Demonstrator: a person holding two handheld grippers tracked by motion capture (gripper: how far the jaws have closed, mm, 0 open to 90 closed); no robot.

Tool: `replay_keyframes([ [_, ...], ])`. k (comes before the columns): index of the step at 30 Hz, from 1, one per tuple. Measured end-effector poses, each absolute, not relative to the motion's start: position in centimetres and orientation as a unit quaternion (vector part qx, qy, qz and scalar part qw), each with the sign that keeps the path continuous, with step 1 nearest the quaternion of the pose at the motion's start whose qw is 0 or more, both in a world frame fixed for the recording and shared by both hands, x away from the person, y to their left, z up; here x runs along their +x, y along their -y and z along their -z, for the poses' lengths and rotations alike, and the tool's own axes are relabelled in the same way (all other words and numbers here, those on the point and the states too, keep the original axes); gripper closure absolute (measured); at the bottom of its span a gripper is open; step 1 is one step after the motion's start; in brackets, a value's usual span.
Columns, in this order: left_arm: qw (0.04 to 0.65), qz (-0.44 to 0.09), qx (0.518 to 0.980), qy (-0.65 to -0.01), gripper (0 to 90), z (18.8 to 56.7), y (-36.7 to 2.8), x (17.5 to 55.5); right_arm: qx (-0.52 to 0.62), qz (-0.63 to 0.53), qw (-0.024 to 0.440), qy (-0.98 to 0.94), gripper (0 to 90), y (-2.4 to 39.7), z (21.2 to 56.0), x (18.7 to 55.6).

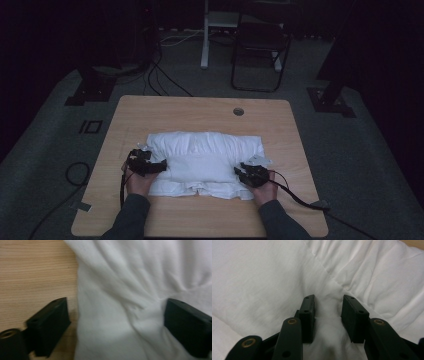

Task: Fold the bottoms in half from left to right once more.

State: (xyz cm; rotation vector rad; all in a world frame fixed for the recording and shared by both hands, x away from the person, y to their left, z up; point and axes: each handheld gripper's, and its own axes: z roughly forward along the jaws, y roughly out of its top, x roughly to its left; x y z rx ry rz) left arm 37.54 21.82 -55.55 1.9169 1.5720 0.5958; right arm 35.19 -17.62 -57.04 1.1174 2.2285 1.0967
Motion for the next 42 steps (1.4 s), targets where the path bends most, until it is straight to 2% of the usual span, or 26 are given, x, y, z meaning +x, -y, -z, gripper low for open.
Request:
replay_keyframes([
  [2,0.302,-0.22,0.726,-0.578,24.7,55.4,-21.7,37.2,0.401,-0.394,0.208,-0.8,62.4,17.6,57.0,35.2],
  [6,0.327,-0.206,0.726,-0.57,65.9,55.3,-21.8,37.0,0.402,-0.393,0.208,-0.801,62.4,17.6,57.0,35.2],
  [7,0.331,-0.201,0.723,-0.571,73.7,55.4,-21.9,37.0,0.402,-0.393,0.208,-0.801,62.4,17.6,57.0,35.2],
  [9,0.345,-0.192,0.715,-0.577,83.1,55.4,-22.1,37.0,0.402,-0.393,0.207,-0.801,62.4,17.6,57.0,35.2],
  [13,0.391,-0.186,0.7,-0.568,85.1,54.1,-22.8,36.6,0.402,-0.389,0.202,-0.804,61.4,17.6,56.8,35.3],
  [15,0.415,-0.183,0.691,-0.562,85.2,53.4,-23.3,36.2,0.411,-0.379,0.194,-0.806,55.8,17.6,56.4,35.5],
  [17,0.433,-0.187,0.689,-0.551,85.2,52.4,-23.7,35.9,0.417,-0.381,0.2,-0.801,51.0,17.5,55.5,35.4],
  [21,0.464,-0.188,0.681,-0.534,85.4,50.7,-23.7,35.7,0.393,-0.425,0.214,-0.787,47.9,16.1,52.6,35.0],
  [25,0.486,-0.187,0.675,-0.523,85.5,49.3,-23.1,35.7,0.362,-0.44,0.21,-0.794,49.7,13.5,51.3,35.2],
  [29,0.511,-0.186,0.674,-0.5,85.8,47.1,-22.2,35.9,0.346,-0.356,0.196,-0.846,55.8,9.4,54.4,36.8],
  [42,0.546,-0.19,0.69,-0.435,85.8,42.8,-17.3,35.9,0.34,-0.384,0.177,-0.84,58.1,8.5,55.3,37.4],
])
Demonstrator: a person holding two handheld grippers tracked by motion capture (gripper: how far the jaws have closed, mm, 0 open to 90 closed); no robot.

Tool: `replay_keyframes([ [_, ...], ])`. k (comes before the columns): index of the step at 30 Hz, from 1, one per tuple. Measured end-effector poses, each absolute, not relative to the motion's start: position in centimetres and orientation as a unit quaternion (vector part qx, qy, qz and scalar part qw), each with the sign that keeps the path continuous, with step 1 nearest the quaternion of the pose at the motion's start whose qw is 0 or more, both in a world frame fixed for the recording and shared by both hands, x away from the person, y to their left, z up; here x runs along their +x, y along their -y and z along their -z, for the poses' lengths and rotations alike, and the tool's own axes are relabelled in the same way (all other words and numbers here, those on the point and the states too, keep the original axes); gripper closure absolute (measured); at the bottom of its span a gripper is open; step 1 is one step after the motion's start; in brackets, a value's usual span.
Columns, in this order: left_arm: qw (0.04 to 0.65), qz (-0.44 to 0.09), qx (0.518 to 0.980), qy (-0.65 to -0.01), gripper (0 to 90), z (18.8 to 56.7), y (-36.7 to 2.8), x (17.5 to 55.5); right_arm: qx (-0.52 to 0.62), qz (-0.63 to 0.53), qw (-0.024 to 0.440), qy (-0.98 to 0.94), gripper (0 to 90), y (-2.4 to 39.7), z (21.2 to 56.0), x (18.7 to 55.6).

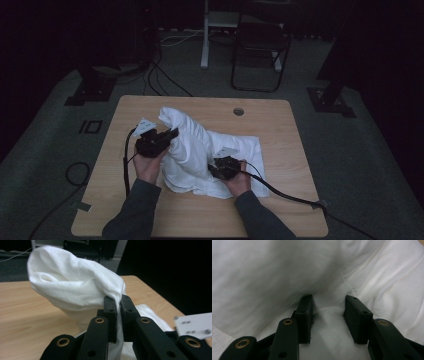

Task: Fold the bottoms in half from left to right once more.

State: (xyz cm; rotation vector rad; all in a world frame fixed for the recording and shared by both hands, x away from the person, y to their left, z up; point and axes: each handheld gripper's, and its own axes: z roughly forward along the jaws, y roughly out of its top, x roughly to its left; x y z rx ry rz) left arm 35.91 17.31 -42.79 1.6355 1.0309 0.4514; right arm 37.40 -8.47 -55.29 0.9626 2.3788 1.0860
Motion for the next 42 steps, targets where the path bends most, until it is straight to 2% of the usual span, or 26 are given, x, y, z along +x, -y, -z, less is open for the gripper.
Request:
replay_keyframes([
  [2,0.544,-0.187,0.697,-0.429,85.7,42.7,-16.5,36.1,0.331,-0.391,0.174,-0.841,57.7,8.4,55.4,37.4],
  [6,0.542,-0.183,0.704,-0.421,85.6,42.9,-15.7,36.2,0.308,-0.393,0.177,-0.848,45.2,9.4,54.3,36.7],
  [10,0.539,-0.182,0.71,-0.415,85.6,43.1,-15.2,36.0,0.337,-0.404,0.219,-0.822,43.6,12.5,53.3,35.3],
  [14,0.539,-0.181,0.716,-0.406,85.6,42.7,-14.6,35.7,0.396,-0.385,0.2,-0.809,41.7,14.8,55.0,35.8],
  [19,0.538,-0.179,0.726,-0.388,85.5,42.3,-13.1,35.6,0.38,-0.389,0.182,-0.819,48.4,12.3,56.0,36.5],
  [23,0.528,-0.178,0.74,-0.377,85.5,42.6,-11.5,35.7,0.349,-0.395,0.155,-0.835,47.6,10.2,55.9,36.8],
  [25,0.526,-0.173,0.744,-0.373,85.5,42.9,-11.0,35.8,0.325,-0.391,0.17,-0.844,44.3,10.3,55.2,36.2],
  [27,0.525,-0.171,0.747,-0.37,85.4,43.2,-10.6,35.7,0.317,-0.413,0.185,-0.834,44.4,11.9,54.1,35.3],
  [33,0.513,-0.161,0.764,-0.357,85.4,44.3,-8.5,35.8,0.392,-0.416,0.217,-0.791,44.8,18.0,53.5,35.2],
  [42,0.483,-0.13,0.797,-0.339,85.1,48.0,-3.6,36.3,0.438,-0.437,0.226,-0.753,43.5,21.9,52.5,35.6],
])
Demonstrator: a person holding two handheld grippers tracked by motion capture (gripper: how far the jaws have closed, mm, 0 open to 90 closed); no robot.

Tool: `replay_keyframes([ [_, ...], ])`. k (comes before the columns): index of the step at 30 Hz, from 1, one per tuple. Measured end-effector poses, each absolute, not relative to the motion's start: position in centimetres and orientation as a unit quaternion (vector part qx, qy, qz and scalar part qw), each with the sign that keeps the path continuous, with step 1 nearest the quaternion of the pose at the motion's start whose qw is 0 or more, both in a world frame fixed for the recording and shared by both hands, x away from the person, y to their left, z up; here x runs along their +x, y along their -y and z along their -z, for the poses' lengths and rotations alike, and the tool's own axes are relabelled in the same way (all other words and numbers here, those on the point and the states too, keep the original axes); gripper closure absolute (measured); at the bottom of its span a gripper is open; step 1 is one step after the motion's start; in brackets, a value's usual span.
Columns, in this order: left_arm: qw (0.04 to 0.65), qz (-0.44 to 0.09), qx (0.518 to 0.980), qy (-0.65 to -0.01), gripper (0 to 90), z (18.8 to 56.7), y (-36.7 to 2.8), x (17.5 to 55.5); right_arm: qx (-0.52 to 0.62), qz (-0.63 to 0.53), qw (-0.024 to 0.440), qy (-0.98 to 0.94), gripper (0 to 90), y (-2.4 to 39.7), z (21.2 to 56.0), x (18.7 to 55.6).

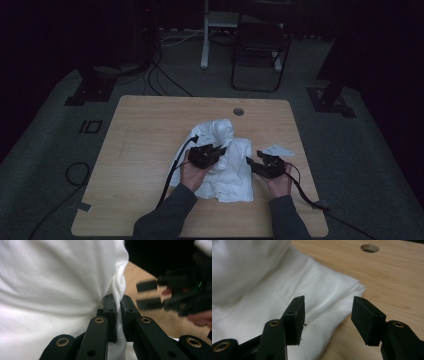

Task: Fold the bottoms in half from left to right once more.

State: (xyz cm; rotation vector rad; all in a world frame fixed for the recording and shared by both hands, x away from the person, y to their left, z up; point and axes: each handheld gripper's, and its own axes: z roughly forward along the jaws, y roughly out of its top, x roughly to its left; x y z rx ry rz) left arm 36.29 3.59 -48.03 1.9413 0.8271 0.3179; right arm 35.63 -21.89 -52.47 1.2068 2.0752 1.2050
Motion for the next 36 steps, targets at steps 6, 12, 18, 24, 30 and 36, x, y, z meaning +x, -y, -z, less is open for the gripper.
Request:
replay_keyframes([
  [6,0.464,-0.085,0.811,-0.347,84.8,51.9,-1.4,36.8,0.447,-0.458,0.23,-0.733,42.1,23.0,51.4,35.5],
  [12,0.442,-0.075,0.826,-0.341,84.6,54.4,0.0,36.6,0.435,-0.483,0.214,-0.729,37.9,23.0,50.6,35.3],
  [18,0.444,-0.068,0.825,-0.343,84.0,54.2,-0.3,36.7,0.413,-0.5,0.183,-0.739,40.6,21.7,50.6,36.5],
  [24,0.456,-0.042,0.82,-0.342,71.2,52.6,-0.8,36.3,0.435,-0.481,0.168,-0.742,85.7,20.9,51.5,39.0],
  [30,0.501,-0.068,0.809,-0.3,57.8,46.3,-3.2,34.4,0.456,-0.469,0.165,-0.738,85.9,21.3,51.9,40.6],
  [36,0.483,-0.185,0.777,-0.359,60.4,44.0,-8.5,35.9,0.46,-0.459,0.165,-0.742,85.3,21.6,52.2,41.3],
])
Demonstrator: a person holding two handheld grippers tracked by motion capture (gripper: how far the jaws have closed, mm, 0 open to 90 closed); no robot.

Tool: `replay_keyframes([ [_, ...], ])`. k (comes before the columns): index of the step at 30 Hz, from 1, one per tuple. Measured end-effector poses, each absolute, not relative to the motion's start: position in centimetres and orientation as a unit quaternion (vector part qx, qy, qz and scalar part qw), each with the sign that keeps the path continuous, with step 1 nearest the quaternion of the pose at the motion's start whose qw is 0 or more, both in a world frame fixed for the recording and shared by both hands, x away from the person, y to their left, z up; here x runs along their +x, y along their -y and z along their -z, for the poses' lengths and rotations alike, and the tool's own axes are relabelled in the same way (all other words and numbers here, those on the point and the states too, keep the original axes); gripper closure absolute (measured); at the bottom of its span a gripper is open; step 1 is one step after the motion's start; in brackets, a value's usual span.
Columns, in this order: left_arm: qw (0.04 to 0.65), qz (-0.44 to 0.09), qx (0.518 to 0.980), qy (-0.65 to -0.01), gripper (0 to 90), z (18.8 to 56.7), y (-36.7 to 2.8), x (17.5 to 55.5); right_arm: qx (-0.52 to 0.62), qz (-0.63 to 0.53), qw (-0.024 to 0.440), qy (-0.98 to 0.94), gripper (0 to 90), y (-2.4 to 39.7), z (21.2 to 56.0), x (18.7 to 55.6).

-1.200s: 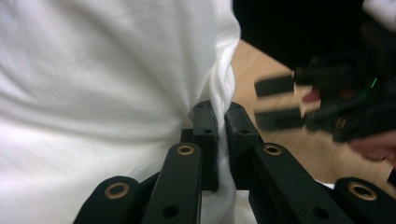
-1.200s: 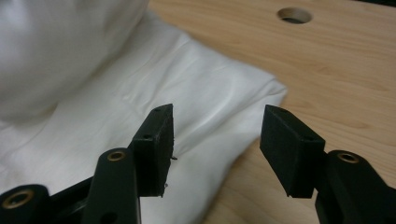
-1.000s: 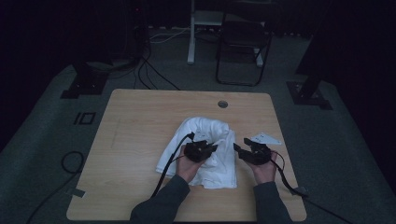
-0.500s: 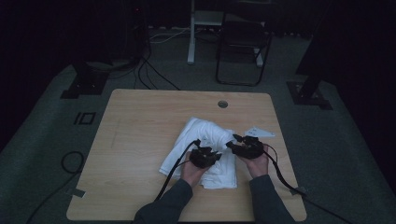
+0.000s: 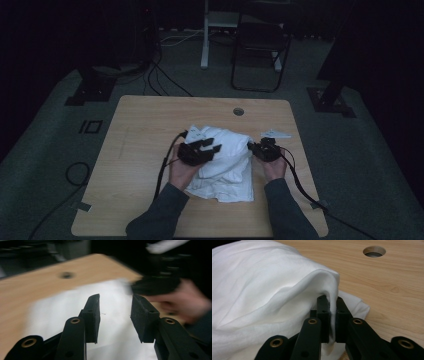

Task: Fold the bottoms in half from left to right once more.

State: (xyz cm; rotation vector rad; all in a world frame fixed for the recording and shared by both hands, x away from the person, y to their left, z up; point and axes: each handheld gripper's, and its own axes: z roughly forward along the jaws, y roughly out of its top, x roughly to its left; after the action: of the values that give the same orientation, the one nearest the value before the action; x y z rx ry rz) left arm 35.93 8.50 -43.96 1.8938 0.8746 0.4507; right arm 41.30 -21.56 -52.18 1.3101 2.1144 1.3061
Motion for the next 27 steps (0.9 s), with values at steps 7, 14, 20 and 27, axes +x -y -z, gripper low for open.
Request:
replay_keyframes([
  [7,0.431,-0.11,0.81,-0.382,64.0,49.0,-9.2,38.2,0.465,-0.454,0.159,-0.744,84.9,21.7,52.5,41.9],
  [14,0.422,-0.11,0.812,-0.387,64.2,51.7,-7.2,37.4,0.47,-0.438,0.162,-0.749,84.2,21.9,52.8,42.1],
  [20,0.387,-0.154,0.826,-0.38,67.1,52.9,-5.6,36.9,0.472,-0.431,0.163,-0.752,79.5,22.3,52.8,42.1],
  [27,0.392,-0.152,0.823,-0.383,67.9,53.0,-5.8,37.0,0.468,-0.419,0.185,-0.756,58.4,23.5,51.6,41.1],
])
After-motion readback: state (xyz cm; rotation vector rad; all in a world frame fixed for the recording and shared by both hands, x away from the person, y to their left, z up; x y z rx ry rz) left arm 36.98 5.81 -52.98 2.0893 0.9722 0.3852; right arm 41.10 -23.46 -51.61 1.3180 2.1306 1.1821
